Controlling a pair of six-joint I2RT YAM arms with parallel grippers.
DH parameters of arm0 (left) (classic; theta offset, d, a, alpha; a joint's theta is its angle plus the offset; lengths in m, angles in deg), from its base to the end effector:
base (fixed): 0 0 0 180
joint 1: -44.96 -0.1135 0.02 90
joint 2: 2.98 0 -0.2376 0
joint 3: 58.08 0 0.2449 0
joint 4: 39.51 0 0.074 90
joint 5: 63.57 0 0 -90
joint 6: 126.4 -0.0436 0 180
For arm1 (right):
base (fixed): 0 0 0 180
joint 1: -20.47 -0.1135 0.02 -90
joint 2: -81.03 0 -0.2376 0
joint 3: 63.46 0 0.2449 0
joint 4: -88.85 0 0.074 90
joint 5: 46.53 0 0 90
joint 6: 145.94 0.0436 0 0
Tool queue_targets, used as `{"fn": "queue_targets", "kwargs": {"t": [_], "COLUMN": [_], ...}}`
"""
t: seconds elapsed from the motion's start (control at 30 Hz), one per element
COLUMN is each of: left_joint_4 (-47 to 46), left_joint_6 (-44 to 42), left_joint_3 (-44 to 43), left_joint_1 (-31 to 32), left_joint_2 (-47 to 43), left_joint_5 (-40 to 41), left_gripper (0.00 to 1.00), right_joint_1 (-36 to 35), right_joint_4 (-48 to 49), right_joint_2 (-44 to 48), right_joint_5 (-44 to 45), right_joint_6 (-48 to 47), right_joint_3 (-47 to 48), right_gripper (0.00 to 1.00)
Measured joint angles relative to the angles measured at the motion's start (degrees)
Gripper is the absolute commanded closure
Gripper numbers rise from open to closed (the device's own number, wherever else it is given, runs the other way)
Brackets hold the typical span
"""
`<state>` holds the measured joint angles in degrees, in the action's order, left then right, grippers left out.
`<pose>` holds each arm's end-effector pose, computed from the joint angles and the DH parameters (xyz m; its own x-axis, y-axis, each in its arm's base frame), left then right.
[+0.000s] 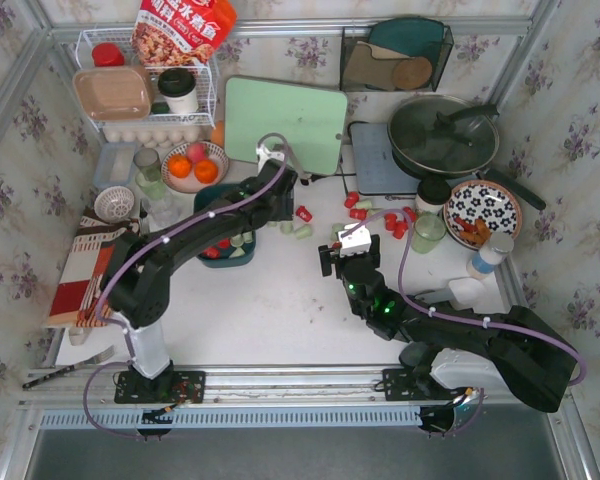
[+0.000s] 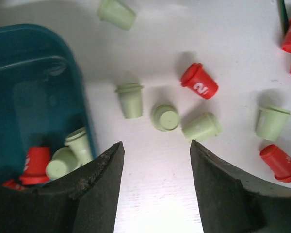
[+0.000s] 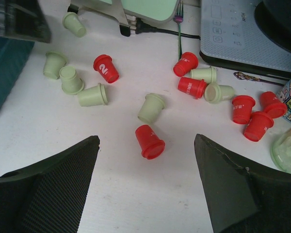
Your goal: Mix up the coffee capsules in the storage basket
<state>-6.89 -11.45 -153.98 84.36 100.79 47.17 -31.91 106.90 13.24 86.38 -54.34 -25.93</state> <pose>0.3239 -0.2460 0.2362 -0.6175 -0.0033 -0.7865 0.1379 0.9841 -0.1123 0.1732 0.1761 0.1877 -0.1339 -0.1403 -0.9810 -0.1703 0.9785 -0.1167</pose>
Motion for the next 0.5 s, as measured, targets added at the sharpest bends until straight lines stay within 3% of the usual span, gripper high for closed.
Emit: {"fn": "queue_targets", "kwargs": {"t": [0.2,0.5], "left_joint_4": [3.6,9.7], "left_joint_6": [-0.4,-0.4], "left_joint_3": [-9.3,-15.3], "left_joint_1": [0.3,0.2], "left_joint_2": [8.8,16.3], "left_joint_5": [-4.3,-6.2], "left_gripper": [0.42,0.44], "right_joint_1": [0.0,0.0], "right_joint_4": [0.0,-0.1], "right_joint_2": [0.0,0.3], "right_joint_5": [0.0,0.0], "right_joint_6": [0.0,0.0], "right_joint_3": [0.0,0.0], "right_gripper": [0.13,0.13]}}
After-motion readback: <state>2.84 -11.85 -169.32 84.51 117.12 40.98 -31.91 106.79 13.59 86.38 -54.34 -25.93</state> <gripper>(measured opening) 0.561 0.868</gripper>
